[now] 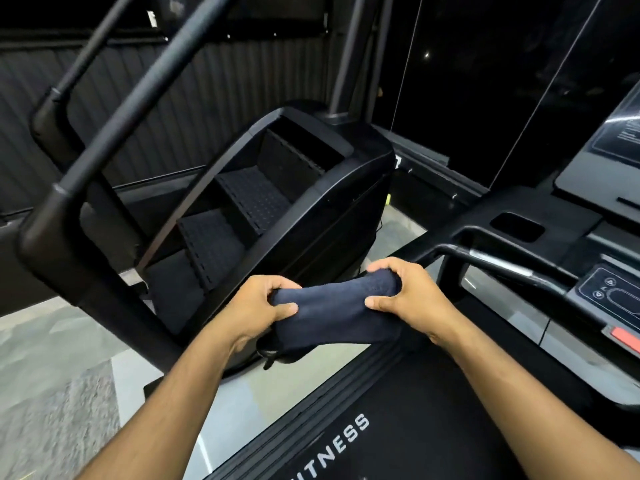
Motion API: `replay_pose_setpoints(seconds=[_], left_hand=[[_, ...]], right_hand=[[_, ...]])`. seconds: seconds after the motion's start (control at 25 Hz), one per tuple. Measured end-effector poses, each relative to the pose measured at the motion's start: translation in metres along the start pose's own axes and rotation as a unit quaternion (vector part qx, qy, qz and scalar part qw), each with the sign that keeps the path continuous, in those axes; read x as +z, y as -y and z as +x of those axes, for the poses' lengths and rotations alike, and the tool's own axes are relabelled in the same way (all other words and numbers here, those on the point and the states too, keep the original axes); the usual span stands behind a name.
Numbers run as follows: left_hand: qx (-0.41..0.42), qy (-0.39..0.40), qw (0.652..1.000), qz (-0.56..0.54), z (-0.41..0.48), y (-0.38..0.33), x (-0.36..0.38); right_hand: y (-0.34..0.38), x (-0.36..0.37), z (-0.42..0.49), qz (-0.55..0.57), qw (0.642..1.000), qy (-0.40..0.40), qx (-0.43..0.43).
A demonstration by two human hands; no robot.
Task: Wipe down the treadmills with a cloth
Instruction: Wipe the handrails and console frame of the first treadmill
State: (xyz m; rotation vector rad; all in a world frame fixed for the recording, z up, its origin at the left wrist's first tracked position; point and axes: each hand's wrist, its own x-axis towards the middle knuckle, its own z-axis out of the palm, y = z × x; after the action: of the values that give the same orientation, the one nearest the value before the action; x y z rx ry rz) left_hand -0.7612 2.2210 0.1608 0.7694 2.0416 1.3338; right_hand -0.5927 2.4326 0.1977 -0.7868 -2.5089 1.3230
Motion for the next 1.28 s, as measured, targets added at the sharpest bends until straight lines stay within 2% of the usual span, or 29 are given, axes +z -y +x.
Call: replay_pose_setpoints(seconds=[0.08,0.2,0.28,0.36,0.4,0.48,0.52,0.56,0.6,0.68,0.72,0.76,0.8,0.84,0.88,0.92,1.0,1.04,1.08,1.16,1.28], left_hand=[[0.043,-0.085,0.992,0.081,0.004,-0.004,-0.001],[0.082,-0.163,0.978,0.097,0.009,-0.009,0.000],[0.056,-0.179,0.981,0.046,0.006,-0.012,0.003],[0.020,-0.200,0.980,0.014,0.005,-0.019,0.008],[0.000,-0.209,0.978,0.002,0.006,-0.021,0.011],[-0.043,-0.227,0.972,-0.049,0.006,-0.023,0.019],[-0.066,-0.243,0.963,-0.094,0.006,-0.024,0.023],[-0.089,-0.261,0.952,-0.136,0.006,-0.024,0.025],[-0.109,-0.272,0.940,-0.173,0.004,-0.024,0.027],[-0.133,-0.268,0.927,-0.225,-0.001,-0.025,0.035],[-0.141,-0.264,0.926,-0.230,-0.004,-0.026,0.041],[-0.146,-0.258,0.928,-0.224,-0.007,-0.028,0.046],[-0.147,-0.256,0.931,-0.215,-0.009,-0.030,0.053],[-0.147,-0.257,0.932,-0.209,-0.009,-0.033,0.059],[-0.145,-0.262,0.931,-0.207,-0.008,-0.034,0.063],[-0.142,-0.266,0.930,-0.211,-0.008,-0.037,0.067],[-0.137,-0.263,0.923,-0.244,-0.007,-0.039,0.070],[-0.135,-0.257,0.920,-0.263,-0.007,-0.038,0.071],[-0.133,-0.247,0.917,-0.282,-0.009,-0.037,0.071],[-0.126,-0.229,0.906,-0.332,-0.017,-0.033,0.066],[-0.132,-0.223,0.904,-0.341,-0.028,-0.022,0.049]], right_hand=[[0.006,-0.002,0.007,-0.094,0.995,-0.009,-0.035],[0.005,-0.009,0.029,-0.103,0.990,0.000,-0.095],[0.002,-0.010,0.038,-0.013,0.998,0.047,-0.045],[-0.003,-0.004,0.043,0.142,0.987,0.061,0.052],[-0.008,0.000,0.043,0.236,0.963,0.078,0.102],[-0.019,0.004,0.037,0.422,0.877,0.146,0.175],[-0.023,0.004,0.033,0.483,0.837,0.181,0.184],[-0.028,0.006,0.030,0.514,0.813,0.204,0.183],[-0.034,0.009,0.028,0.527,0.804,0.202,0.187],[-0.043,0.018,0.030,0.553,0.795,0.141,0.204],[-0.046,0.022,0.034,0.556,0.799,0.103,0.202],[-0.047,0.025,0.036,0.539,0.820,0.068,0.180],[-0.047,0.027,0.037,0.483,0.865,0.041,0.131],[-0.046,0.029,0.035,0.382,0.922,0.014,0.058],[-0.045,0.033,0.031,0.269,0.962,-0.004,-0.033],[-0.044,0.039,0.026,0.175,0.976,-0.009,-0.132],[-0.046,0.062,0.018,0.040,0.956,0.021,-0.289],[-0.046,0.073,0.014,-0.004,0.948,0.045,-0.316],[-0.048,0.083,0.010,-0.023,0.947,0.070,-0.312],[-0.050,0.099,0.007,0.012,0.954,0.120,-0.274],[-0.049,0.108,0.015,0.045,0.961,0.088,-0.257]])
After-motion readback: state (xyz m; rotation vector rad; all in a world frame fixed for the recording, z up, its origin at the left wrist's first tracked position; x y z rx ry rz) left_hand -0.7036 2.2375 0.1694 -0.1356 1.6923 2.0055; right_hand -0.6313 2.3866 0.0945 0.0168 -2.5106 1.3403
